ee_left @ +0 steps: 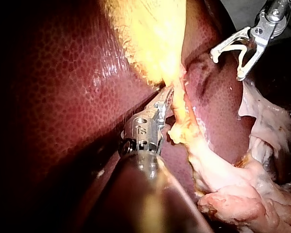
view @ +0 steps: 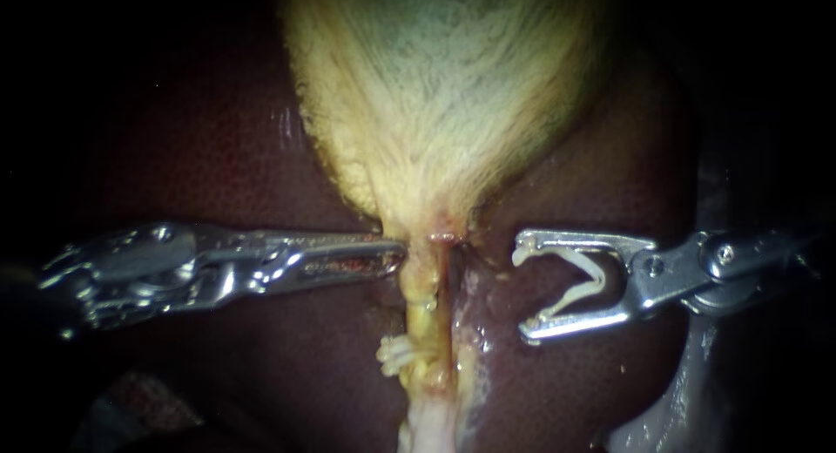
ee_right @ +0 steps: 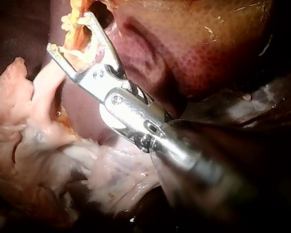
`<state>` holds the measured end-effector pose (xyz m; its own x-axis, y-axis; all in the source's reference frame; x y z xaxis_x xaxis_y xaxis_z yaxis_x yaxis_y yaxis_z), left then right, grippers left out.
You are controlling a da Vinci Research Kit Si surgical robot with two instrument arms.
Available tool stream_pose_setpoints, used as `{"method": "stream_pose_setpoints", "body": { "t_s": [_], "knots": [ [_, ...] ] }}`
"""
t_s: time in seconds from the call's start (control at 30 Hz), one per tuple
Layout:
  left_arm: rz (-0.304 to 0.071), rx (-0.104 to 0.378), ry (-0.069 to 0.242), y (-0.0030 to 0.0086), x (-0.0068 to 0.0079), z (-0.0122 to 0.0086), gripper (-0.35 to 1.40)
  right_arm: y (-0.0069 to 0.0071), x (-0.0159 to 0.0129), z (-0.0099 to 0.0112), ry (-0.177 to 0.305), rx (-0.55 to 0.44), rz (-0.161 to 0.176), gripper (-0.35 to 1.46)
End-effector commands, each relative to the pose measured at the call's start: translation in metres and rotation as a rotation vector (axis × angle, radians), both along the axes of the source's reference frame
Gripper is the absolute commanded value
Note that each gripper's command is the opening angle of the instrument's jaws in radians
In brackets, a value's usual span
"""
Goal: Clipping third clip left tube
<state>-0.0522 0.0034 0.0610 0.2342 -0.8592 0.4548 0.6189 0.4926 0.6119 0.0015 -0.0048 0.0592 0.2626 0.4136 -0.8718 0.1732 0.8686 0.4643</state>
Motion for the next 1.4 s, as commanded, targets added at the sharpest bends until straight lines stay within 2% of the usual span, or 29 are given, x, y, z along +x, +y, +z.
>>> {"method": "stream_pose_setpoints", "body": {
  "t_s": [0.03,0.17,0.3,0.4,0.53,0.63,0.8,1.1,1.3,1.4],
  "knots": [
    [0.000,0.000,0.000,0.0000,0.0001,0.0000,-0.35,0.0000,0.0001,0.0000,0.000,0.000,0.000,0.60],
    [0.004,0.001,-0.002,-0.0001,0.0009,-0.0002,-0.35,-0.0007,0.0009,0.0004,0.003,-0.004,-0.004,0.60],
    [0.010,0.004,-0.007,0.0001,0.0020,-0.0008,-0.35,-0.0024,0.0029,0.0018,-0.005,0.018,-0.005,0.60],
    [0.007,0.002,-0.003,0.0002,0.0035,-0.0014,-0.35,-0.0042,0.0049,0.0034,-0.012,0.058,-0.016,0.59],
    [0.000,-0.002,0.005,0.0004,0.0052,-0.0021,-0.35,-0.0066,0.0075,0.0058,-0.042,0.139,-0.009,0.57],
    [0.000,0.000,0.005,0.0006,0.0057,-0.0025,-0.35,-0.0074,0.0092,0.0074,-0.062,0.185,0.000,0.55],
    [-0.002,0.001,0.006,0.0004,0.0056,-0.0031,-0.35,-0.0070,0.0110,0.0094,-0.087,0.240,0.020,0.54],
    [-0.004,0.002,0.011,0.0000,0.0054,-0.0040,-0.35,-0.0043,0.0112,0.0129,-0.111,0.270,0.034,0.54],
    [-0.007,0.000,0.010,-0.0003,0.0051,-0.0045,-0.35,-0.0037,0.0112,0.0136,-0.156,0.258,0.023,0.54],
    [-0.011,-0.001,0.013,-0.0004,0.0049,-0.0047,-0.35,-0.0038,0.0116,0.0134,-0.156,0.258,0.023,0.54]
  ]
}}
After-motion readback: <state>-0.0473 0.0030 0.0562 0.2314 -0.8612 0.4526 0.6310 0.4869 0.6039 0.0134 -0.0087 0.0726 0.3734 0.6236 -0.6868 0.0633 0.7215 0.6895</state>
